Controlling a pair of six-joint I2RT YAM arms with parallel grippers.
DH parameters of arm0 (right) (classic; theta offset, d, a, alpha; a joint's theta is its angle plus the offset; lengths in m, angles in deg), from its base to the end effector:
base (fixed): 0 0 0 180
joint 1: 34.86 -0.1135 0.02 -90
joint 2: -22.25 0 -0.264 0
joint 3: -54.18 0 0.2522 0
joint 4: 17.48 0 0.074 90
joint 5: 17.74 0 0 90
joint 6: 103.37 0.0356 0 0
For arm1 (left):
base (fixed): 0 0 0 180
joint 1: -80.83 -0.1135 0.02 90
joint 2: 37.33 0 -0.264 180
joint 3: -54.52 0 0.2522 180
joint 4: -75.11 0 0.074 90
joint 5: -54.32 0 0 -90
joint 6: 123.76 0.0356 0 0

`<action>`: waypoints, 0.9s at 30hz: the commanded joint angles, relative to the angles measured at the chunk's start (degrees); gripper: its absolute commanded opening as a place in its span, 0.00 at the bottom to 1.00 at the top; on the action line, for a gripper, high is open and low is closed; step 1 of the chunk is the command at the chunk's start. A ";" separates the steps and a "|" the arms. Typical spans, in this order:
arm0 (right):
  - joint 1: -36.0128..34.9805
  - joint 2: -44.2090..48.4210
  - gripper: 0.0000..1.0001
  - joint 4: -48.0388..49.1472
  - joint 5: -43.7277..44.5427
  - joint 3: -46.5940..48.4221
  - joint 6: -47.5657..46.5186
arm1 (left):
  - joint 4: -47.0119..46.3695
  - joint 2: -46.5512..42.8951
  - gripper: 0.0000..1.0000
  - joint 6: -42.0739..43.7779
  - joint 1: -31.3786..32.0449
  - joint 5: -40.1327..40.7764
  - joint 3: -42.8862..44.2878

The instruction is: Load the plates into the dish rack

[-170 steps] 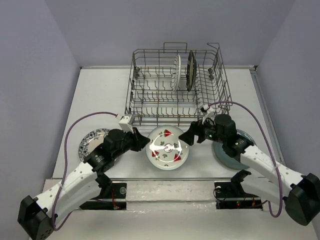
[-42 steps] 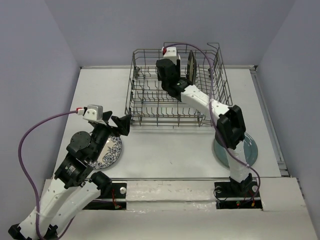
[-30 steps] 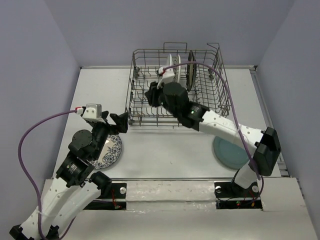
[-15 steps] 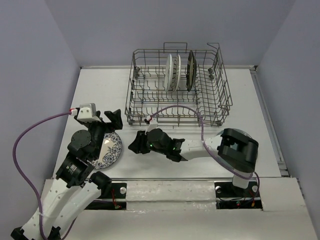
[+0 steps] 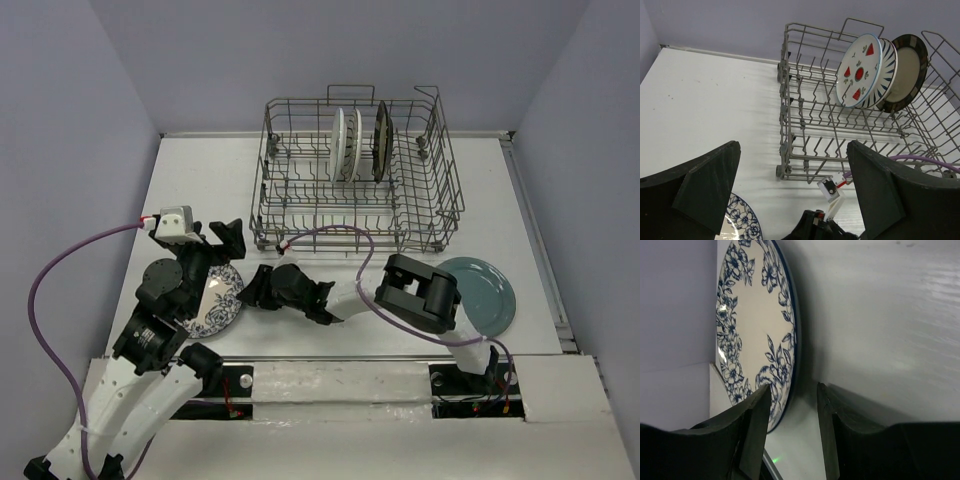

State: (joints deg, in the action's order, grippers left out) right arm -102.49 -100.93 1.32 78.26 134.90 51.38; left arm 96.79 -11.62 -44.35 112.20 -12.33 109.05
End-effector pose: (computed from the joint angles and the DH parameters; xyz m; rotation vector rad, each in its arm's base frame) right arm 0.1750 0.4154 0.1203 0.0206 2.2647 1.3057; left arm 0.1004 -0.0447 0.3629 -0.0712 1.4618 -0.3032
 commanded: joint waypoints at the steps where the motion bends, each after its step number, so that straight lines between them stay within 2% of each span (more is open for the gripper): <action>1: -0.57 -3.64 0.46 2.25 -1.69 5.81 3.36 | -3.62 0.30 0.99 -0.05 -0.44 -1.29 -0.61; 7: -0.57 -6.99 0.40 0.67 -1.34 8.71 3.89 | -3.70 0.30 0.99 -0.22 -0.53 -2.61 -0.70; 10: -0.57 -7.96 0.29 0.67 -2.30 9.94 4.24 | -3.71 0.39 0.99 -0.31 -0.53 -3.23 -0.70; 11: -0.57 -8.39 0.21 0.93 -3.09 10.03 4.85 | -3.62 0.39 0.99 -0.31 -0.53 -3.31 -0.70; 14: -0.57 -7.79 0.07 4.69 -4.15 7.93 6.00 | -3.62 0.21 0.99 -0.31 -0.53 -3.31 -0.70; 19: -0.57 -1.56 0.07 8.57 -0.74 -1.53 3.37 | -4.23 -0.31 0.99 -0.40 -0.53 -4.63 -0.96; 27: -0.57 16.44 0.07 12.88 3.58 -15.35 -3.22 | -4.67 0.56 0.99 -1.10 -0.70 -9.20 0.53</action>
State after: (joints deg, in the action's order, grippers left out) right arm -103.17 -94.76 6.02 78.35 123.23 52.30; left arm 95.41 -11.60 -44.89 111.83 -18.75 108.37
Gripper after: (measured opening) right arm 0.106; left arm 0.990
